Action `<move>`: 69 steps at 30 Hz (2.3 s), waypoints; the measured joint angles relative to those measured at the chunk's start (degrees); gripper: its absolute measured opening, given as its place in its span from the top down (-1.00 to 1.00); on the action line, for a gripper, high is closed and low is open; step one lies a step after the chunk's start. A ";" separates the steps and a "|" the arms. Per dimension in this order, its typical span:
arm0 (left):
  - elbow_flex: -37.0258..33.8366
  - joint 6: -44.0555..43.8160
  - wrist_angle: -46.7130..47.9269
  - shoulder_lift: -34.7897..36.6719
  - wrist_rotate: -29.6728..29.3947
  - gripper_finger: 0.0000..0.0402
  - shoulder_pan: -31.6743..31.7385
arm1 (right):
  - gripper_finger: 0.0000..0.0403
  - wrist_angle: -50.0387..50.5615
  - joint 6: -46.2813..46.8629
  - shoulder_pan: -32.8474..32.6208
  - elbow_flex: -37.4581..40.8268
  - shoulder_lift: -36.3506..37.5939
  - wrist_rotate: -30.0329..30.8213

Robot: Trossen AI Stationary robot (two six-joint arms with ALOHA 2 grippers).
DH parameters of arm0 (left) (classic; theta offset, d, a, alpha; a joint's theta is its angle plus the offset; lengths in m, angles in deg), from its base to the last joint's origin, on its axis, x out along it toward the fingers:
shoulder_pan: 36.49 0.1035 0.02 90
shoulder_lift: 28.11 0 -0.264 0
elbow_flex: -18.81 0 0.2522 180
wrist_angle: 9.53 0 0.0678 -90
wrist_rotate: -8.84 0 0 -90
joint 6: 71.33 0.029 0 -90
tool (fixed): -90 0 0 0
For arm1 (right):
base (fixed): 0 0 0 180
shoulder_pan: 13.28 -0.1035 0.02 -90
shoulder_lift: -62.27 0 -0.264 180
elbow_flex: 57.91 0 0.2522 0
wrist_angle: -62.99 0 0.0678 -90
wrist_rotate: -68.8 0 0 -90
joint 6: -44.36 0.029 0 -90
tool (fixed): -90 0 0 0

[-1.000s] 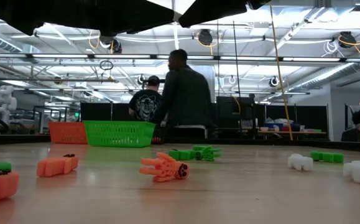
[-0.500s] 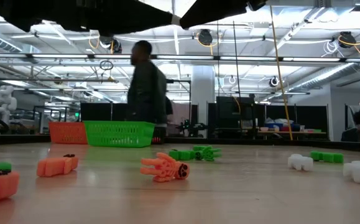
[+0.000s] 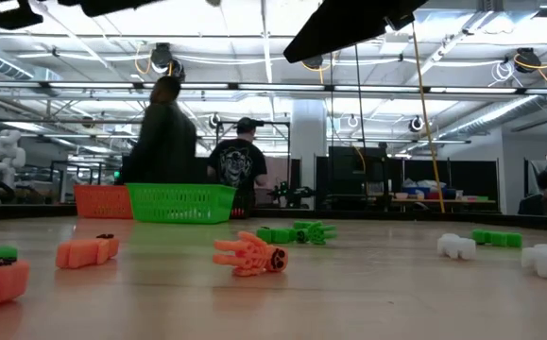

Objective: Sort Halloween decoration
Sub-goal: Put the white skeleton toy into the green bin

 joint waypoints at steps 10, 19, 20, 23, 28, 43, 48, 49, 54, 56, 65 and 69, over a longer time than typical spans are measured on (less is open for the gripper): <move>0.00 28.49 -0.26 0.80 -1.00 0.99 -3.53 | 0.20 0.16 0.00 -0.01 0.02 0.00 -0.15; 0.00 28.56 -0.55 0.80 -0.98 0.99 -3.59 | 0.21 0.77 0.35 -0.11 0.00 0.00 -0.17; 0.00 28.56 -0.51 0.80 -0.98 0.99 -3.59 | 0.21 0.83 0.56 -0.11 0.01 0.00 -0.17; 0.01 28.52 -0.51 0.80 -0.98 0.99 -3.59 | 0.21 1.39 1.88 -0.11 0.01 0.00 -0.19; 0.00 25.54 -0.48 0.80 -0.98 0.99 -3.59 | 0.21 3.00 3.71 -0.11 0.00 0.00 -0.21; 0.00 3.26 1.01 0.78 -0.96 0.99 -3.52 | 0.21 3.45 4.54 -1.27 0.01 0.00 -0.19; 0.00 -12.09 0.98 0.78 -0.96 0.99 -3.52 | 0.21 2.90 4.59 -1.25 0.00 0.00 -0.16; 0.00 -14.09 0.96 0.78 -0.98 0.99 -3.52 | 0.21 2.86 4.71 -1.25 0.01 0.00 -0.16; 0.00 -24.38 0.95 0.78 -0.93 0.99 -3.52 | 0.21 2.84 4.98 -1.25 0.00 0.00 -0.15; 0.00 -29.17 0.97 0.78 -0.93 0.99 -3.52 | 0.21 2.84 5.34 -1.25 0.02 0.00 -0.16; 0.00 -28.78 2.49 0.91 1.30 0.99 -2.13 | 0.21 2.84 4.98 -1.25 0.00 0.00 -0.17; -0.08 -27.32 7.51 3.26 5.19 0.99 0.76 | 0.21 2.82 4.89 -1.54 0.00 0.00 -0.17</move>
